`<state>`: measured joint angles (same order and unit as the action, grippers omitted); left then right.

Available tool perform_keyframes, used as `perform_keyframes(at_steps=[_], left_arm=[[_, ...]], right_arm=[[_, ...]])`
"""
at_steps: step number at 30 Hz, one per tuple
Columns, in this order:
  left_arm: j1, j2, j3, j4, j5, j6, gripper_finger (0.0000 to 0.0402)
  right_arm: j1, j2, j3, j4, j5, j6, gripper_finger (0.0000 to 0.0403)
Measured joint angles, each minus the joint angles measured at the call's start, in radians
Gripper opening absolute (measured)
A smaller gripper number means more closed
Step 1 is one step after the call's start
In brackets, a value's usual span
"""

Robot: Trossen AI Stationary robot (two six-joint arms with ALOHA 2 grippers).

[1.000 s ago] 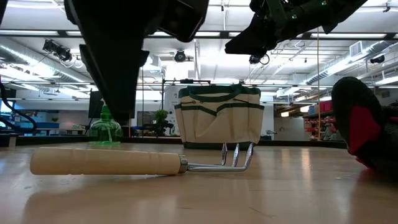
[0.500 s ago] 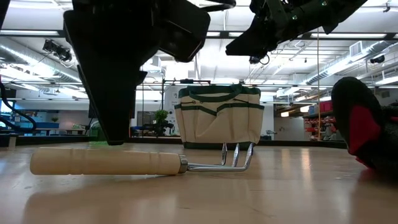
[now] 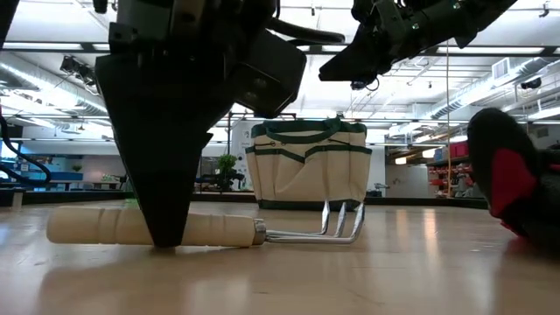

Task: Pick & Place Garden tools in Gardening bag
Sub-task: Put the brown hand rake into the green gardening bag

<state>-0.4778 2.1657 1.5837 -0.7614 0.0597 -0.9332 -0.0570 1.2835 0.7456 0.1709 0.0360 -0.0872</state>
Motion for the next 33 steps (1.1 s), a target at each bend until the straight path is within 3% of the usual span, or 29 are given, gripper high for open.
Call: perform_keyframes(at_steps=[7,16,33], left_arm=[[0.001,0.002,-0.001,0.0,-0.001,0.0,0.0135],[0.005,0.004,-0.002,-0.01,0.012,-0.003,0.0075],[0.003,-0.009,-0.005,-0.019,-0.035,0.031,0.0076]], right_arm=[[0.0,0.0,0.0,-0.004,0.0,-0.001,0.0123],[0.0,0.0,0.0,-0.002,0.0,-0.001,0.0123],[0.0,0.0,0.0,-0.001,0.0,-0.004,0.0123]])
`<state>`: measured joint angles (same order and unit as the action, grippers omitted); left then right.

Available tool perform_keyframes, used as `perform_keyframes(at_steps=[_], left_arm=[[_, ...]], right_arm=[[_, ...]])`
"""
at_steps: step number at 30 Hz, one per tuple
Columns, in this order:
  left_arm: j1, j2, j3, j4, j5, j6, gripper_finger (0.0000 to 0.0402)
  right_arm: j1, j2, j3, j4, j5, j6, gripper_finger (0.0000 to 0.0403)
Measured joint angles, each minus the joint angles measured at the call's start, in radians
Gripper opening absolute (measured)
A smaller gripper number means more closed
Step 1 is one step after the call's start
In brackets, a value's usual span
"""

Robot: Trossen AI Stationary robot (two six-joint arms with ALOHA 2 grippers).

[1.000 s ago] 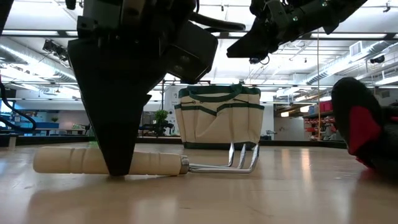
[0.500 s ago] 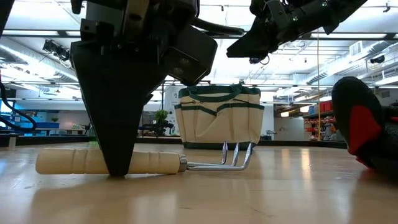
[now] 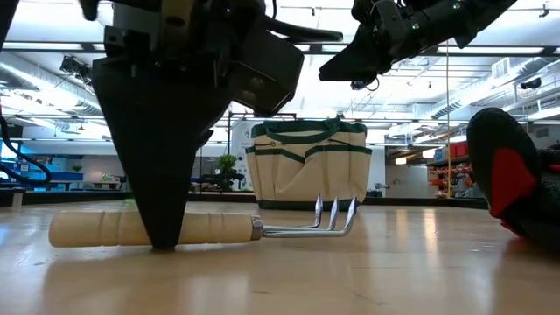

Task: Pick & Place Garden tools in Gardening bag
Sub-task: Put the brown hand rake into the green gardening bag

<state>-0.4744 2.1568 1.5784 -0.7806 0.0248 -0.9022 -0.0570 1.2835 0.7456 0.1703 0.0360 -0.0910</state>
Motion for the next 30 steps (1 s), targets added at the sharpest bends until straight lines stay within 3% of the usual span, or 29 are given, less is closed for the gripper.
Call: perform_keyframes(at_steps=[18,30], left_arm=[[0.02,-0.076,-0.002,-0.223,-0.098,0.034,0.0076],[0.06,-0.314,0.0,-0.433,-0.37,0.033,0.0076]], right_arm=[[0.0,0.0,0.0,-0.002,0.0,-0.021,0.0123],[0.0,0.0,0.0,0.0,0.001,-0.026,0.0123]])
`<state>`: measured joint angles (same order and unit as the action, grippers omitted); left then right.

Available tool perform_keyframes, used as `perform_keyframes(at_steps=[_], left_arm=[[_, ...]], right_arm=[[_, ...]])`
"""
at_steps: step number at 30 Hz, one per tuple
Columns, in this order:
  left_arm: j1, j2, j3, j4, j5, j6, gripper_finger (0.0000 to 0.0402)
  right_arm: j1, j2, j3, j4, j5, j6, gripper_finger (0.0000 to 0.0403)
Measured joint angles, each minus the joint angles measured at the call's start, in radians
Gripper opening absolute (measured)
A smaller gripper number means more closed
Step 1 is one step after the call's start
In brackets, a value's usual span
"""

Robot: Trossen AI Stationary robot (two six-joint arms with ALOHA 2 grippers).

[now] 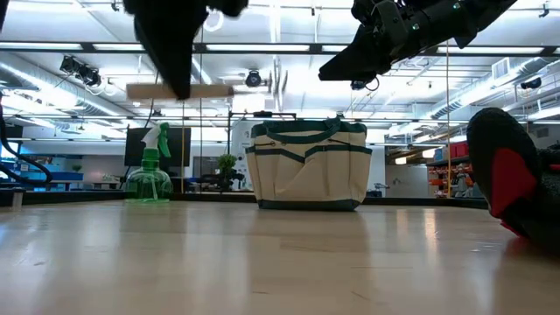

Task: Pick & Place Garden tools in Gardening bag
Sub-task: Put the brown hand rake into the green gardening bag

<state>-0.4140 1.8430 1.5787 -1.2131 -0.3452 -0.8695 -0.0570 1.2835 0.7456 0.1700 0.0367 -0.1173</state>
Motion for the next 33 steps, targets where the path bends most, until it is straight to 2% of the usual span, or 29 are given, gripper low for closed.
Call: perform_keyframes(at_steps=[9,17,28,33], left_arm=[[0.069,-0.18,0.0,-0.011,-0.181,0.15,0.0076],[0.163,-0.281,0.0,0.013,-0.257,0.316,0.0076],[0.331,-0.299,0.001,0.114,-0.221,0.545,0.0076],[0.422,-0.299,0.001,0.2,-0.154,0.65,0.0076]], right_arm=[[0.0,0.0,0.0,-0.005,0.0,0.0,0.0123],[0.0,0.0,0.0,-0.007,0.0,0.0,0.0123],[0.0,0.0,0.0,-0.007,0.0,0.001,0.0123],[0.0,0.0,0.0,-0.007,0.0,0.003,0.0123]])
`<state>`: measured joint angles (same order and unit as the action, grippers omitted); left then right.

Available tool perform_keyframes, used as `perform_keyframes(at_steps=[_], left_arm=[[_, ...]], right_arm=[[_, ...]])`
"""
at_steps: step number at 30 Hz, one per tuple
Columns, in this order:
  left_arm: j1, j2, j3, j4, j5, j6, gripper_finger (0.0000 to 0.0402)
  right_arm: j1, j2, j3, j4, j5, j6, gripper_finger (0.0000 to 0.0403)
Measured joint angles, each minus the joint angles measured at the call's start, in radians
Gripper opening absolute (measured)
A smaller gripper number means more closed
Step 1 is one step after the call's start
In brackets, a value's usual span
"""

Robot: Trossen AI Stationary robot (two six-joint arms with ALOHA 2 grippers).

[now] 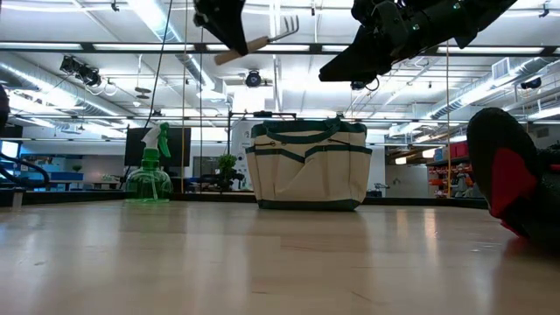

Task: Pick & Place Garden tools in Gardening bag
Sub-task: Put the brown hand rake into the green gardening bag

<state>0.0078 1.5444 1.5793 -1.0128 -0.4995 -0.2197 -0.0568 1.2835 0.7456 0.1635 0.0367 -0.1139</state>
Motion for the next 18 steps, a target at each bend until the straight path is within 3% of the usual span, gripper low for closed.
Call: perform_keyframes(at_steps=[13,18], left_arm=[[0.19,0.0,-0.002,0.206,0.209,0.155,0.0076],[0.229,0.0,-0.095,0.325,0.273,0.166,0.0076]], right_arm=[[0.0,0.0,0.0,0.0,-0.001,0.017,0.0123],[0.0,0.0,0.0,0.001,-0.001,0.019,0.0123]])
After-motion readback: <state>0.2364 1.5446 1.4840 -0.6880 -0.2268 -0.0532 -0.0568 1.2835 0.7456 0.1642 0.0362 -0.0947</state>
